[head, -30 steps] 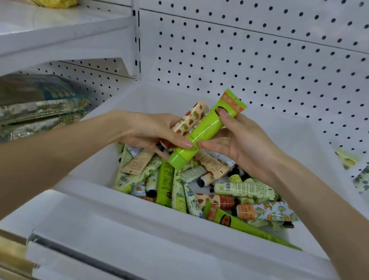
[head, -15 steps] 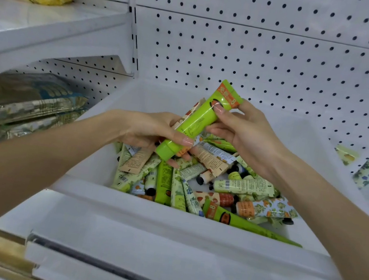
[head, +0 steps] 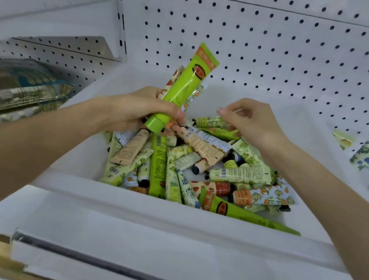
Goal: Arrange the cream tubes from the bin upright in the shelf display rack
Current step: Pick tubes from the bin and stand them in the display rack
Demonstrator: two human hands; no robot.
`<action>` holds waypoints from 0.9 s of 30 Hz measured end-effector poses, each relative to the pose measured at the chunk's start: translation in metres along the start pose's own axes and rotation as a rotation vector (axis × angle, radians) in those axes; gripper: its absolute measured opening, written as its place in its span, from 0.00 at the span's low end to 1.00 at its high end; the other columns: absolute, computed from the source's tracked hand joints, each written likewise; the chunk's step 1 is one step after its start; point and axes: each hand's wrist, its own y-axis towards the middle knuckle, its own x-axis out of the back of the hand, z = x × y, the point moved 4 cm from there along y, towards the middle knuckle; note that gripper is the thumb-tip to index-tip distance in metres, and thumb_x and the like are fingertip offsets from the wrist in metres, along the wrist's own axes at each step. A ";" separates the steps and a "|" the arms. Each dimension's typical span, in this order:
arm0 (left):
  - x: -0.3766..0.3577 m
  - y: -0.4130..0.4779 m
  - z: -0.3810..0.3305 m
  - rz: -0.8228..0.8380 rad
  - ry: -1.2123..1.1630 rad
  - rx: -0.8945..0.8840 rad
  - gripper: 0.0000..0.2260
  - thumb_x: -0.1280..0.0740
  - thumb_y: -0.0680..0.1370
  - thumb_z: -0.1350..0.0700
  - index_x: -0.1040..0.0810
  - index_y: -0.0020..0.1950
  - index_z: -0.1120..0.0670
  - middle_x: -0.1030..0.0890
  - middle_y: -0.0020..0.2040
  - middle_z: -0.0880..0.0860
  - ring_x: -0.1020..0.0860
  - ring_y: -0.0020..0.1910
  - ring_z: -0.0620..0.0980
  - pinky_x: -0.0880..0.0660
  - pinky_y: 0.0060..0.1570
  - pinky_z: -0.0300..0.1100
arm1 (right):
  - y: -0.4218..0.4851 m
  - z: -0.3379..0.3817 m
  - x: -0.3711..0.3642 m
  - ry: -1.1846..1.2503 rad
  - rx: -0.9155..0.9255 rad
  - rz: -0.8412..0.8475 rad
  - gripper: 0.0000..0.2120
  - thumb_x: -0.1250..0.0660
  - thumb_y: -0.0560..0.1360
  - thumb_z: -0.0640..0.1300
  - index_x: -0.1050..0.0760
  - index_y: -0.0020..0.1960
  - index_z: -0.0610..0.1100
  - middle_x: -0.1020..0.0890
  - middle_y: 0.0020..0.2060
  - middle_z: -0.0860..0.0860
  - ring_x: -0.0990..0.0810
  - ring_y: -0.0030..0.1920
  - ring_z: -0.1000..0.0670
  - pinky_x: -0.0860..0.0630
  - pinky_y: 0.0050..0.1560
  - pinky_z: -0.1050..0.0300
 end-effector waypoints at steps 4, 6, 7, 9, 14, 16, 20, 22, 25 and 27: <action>0.003 0.003 -0.003 -0.090 -0.024 -0.007 0.15 0.26 0.65 0.59 0.22 0.49 0.60 0.16 0.45 0.59 0.17 0.44 0.53 0.20 0.50 0.52 | 0.002 -0.021 -0.016 -0.357 0.041 0.190 0.17 0.29 0.71 0.55 0.21 0.53 0.44 0.19 0.48 0.52 0.22 0.48 0.55 0.27 0.46 0.65; 0.003 0.003 -0.004 -0.101 -0.046 -0.021 0.10 0.27 0.69 0.61 0.22 0.48 0.59 0.16 0.45 0.57 0.17 0.42 0.52 0.19 0.47 0.49 | 0.000 -0.029 -0.020 -0.456 0.049 0.238 0.21 0.29 0.71 0.56 0.23 0.57 0.44 0.21 0.50 0.53 0.24 0.49 0.55 0.31 0.41 0.70; 0.002 0.003 -0.005 -0.104 -0.059 -0.029 0.08 0.28 0.71 0.61 0.22 0.48 0.59 0.15 0.45 0.57 0.17 0.41 0.51 0.19 0.46 0.47 | -0.001 -0.031 -0.021 -0.484 0.056 0.237 0.22 0.30 0.71 0.57 0.24 0.59 0.44 0.22 0.51 0.53 0.26 0.50 0.55 0.31 0.42 0.69; 0.002 0.003 -0.006 -0.113 -0.077 -0.032 0.07 0.28 0.72 0.61 0.22 0.48 0.59 0.15 0.44 0.56 0.17 0.40 0.51 0.19 0.44 0.45 | -0.004 -0.035 -0.025 -0.542 0.076 0.221 0.26 0.30 0.71 0.59 0.26 0.62 0.43 0.24 0.54 0.51 0.27 0.55 0.53 0.29 0.51 0.62; 0.002 0.003 -0.006 -0.134 -0.104 -0.002 0.11 0.26 0.71 0.58 0.21 0.51 0.59 0.15 0.45 0.57 0.18 0.43 0.53 0.20 0.49 0.48 | -0.010 -0.041 -0.035 -0.777 0.050 0.207 0.31 0.37 0.73 0.64 0.30 0.66 0.44 0.27 0.57 0.46 0.32 0.61 0.44 0.33 0.61 0.53; 0.001 0.002 -0.007 -0.136 -0.106 -0.015 0.12 0.26 0.70 0.56 0.21 0.51 0.58 0.15 0.46 0.57 0.18 0.43 0.53 0.20 0.51 0.49 | -0.012 -0.043 -0.036 -0.764 0.030 0.210 0.28 0.37 0.72 0.64 0.29 0.63 0.44 0.29 0.52 0.48 0.32 0.58 0.45 0.33 0.60 0.53; 0.001 0.000 -0.014 -0.107 -0.121 -0.090 0.16 0.25 0.69 0.56 0.21 0.54 0.60 0.15 0.46 0.56 0.17 0.44 0.51 0.20 0.47 0.46 | -0.011 -0.040 -0.037 -0.707 0.027 0.205 0.19 0.32 0.71 0.60 0.27 0.51 0.46 0.31 0.44 0.49 0.33 0.51 0.48 0.33 0.51 0.54; 0.004 0.000 -0.015 -0.115 -0.106 -0.086 0.17 0.25 0.69 0.57 0.22 0.55 0.61 0.15 0.46 0.56 0.17 0.44 0.51 0.19 0.47 0.46 | -0.010 -0.035 -0.037 -0.669 0.037 0.214 0.16 0.31 0.71 0.57 0.29 0.47 0.46 0.27 0.42 0.46 0.29 0.44 0.48 0.33 0.40 0.58; 0.006 0.000 -0.014 -0.124 -0.080 -0.056 0.17 0.24 0.69 0.56 0.22 0.54 0.60 0.15 0.46 0.55 0.17 0.46 0.53 0.20 0.50 0.48 | -0.013 -0.031 -0.039 -0.552 0.031 0.250 0.14 0.31 0.73 0.54 0.30 0.40 0.45 0.27 0.32 0.48 0.31 0.30 0.53 0.36 0.28 0.65; 0.004 0.000 -0.014 -0.104 -0.062 -0.060 0.16 0.24 0.69 0.56 0.22 0.54 0.59 0.15 0.46 0.54 0.16 0.46 0.52 0.20 0.49 0.46 | -0.015 -0.032 -0.040 -0.537 -0.003 0.255 0.16 0.34 0.75 0.54 0.34 0.36 0.47 0.32 0.28 0.51 0.35 0.27 0.54 0.36 0.28 0.66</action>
